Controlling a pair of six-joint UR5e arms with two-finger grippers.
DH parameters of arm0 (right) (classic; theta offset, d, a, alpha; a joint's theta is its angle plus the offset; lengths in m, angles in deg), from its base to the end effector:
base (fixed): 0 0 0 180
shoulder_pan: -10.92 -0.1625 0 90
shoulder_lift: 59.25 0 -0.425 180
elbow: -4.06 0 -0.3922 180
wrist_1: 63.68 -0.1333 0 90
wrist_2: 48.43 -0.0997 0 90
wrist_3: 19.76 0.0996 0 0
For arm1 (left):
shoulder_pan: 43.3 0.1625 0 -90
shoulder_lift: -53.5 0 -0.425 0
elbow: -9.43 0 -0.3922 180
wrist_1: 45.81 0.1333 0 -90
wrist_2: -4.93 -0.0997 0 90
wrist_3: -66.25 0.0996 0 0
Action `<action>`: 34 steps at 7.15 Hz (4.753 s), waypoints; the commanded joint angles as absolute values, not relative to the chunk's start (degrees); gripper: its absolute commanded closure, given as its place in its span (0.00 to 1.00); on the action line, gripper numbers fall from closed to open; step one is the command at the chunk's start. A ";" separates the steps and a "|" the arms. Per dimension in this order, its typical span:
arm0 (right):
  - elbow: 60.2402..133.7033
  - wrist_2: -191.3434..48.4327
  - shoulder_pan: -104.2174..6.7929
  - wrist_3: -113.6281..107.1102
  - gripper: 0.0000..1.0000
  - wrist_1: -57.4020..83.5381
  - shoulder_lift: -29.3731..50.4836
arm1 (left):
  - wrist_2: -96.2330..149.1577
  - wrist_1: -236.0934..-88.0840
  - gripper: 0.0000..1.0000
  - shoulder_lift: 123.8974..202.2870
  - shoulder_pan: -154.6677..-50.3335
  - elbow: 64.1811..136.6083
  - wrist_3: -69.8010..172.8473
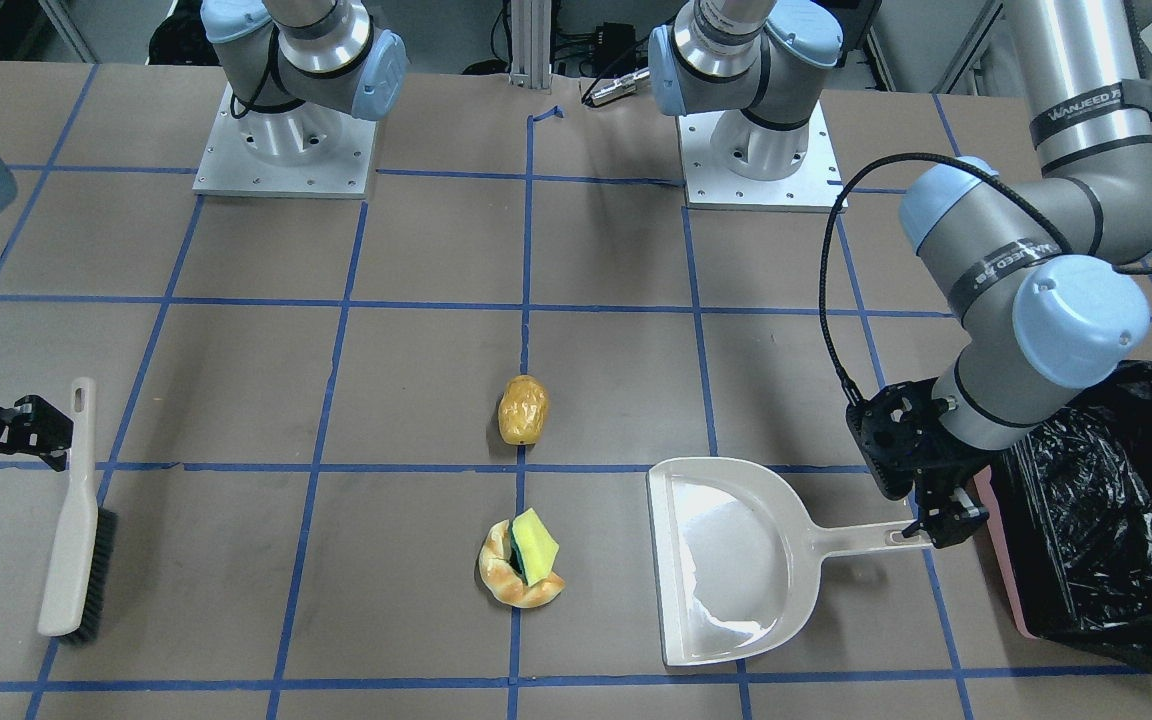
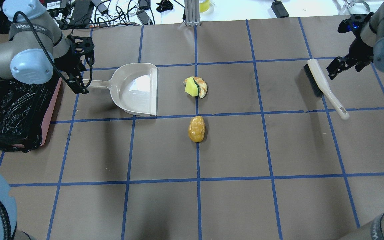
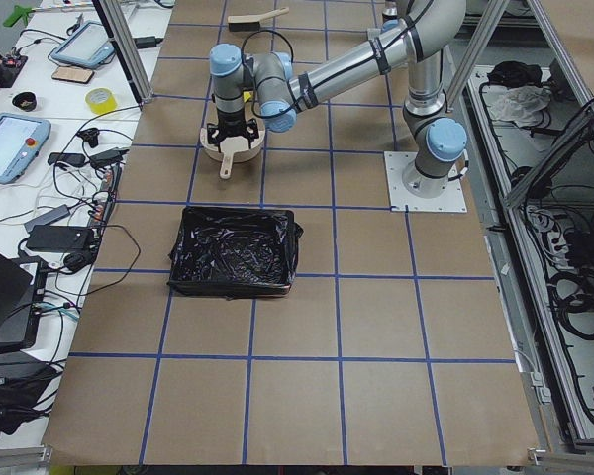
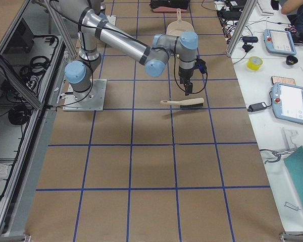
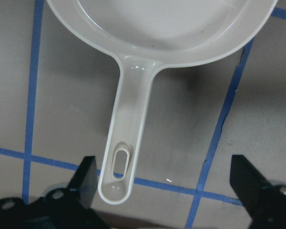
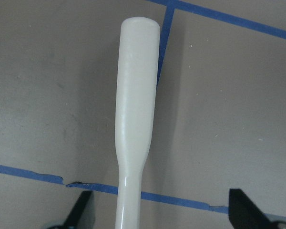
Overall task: Sweep and dump trash into bin
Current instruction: 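Lower the left gripper to the dustpan handle while the right descends to the brush, then close the left gripper on the dustpan handle while the right gripper grasps the brush handle, then carry the brush with the right gripper toward the sponge and yellow object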
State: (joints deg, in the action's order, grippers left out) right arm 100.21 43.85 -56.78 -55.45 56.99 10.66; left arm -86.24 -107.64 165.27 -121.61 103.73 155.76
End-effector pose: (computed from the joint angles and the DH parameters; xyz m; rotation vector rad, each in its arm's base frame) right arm -0.1099 -0.6087 0.2967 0.3554 -3.0478 0.0742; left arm -0.0043 -0.6271 0.2890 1.9468 2.4128 -0.0116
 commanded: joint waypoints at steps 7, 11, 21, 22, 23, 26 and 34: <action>100.39 45.43 -56.49 -55.27 0.00 51.55 6.49 | -86.21 -100.14 0.18 170.66 -121.61 103.64 161.53; 100.57 45.52 -56.49 -54.83 0.19 48.30 6.40 | -86.30 -99.95 0.89 170.74 -121.62 103.73 161.61; 101.80 45.96 -56.67 -52.29 1.00 48.29 7.10 | -88.32 -100.39 1.00 169.87 -122.93 104.17 161.88; 101.36 45.18 -57.80 -47.06 1.00 47.60 7.89 | -88.32 -100.39 1.00 169.87 -122.93 104.17 161.88; 101.27 45.00 -61.55 -43.96 1.00 47.07 8.85 | -88.32 -100.39 1.00 169.87 -122.93 104.17 161.88; 100.31 41.41 -75.17 -26.32 1.00 47.33 9.39 | -88.32 -100.39 1.00 169.78 -123.02 104.26 161.88; 91.87 36.39 -92.00 -4.13 1.00 47.42 0.17 | -89.73 -100.57 1.00 169.69 -123.63 104.26 161.88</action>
State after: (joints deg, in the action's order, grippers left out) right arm 92.79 36.90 -90.69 -6.68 47.38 1.39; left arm -89.40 -100.53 169.70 -123.36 104.26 161.89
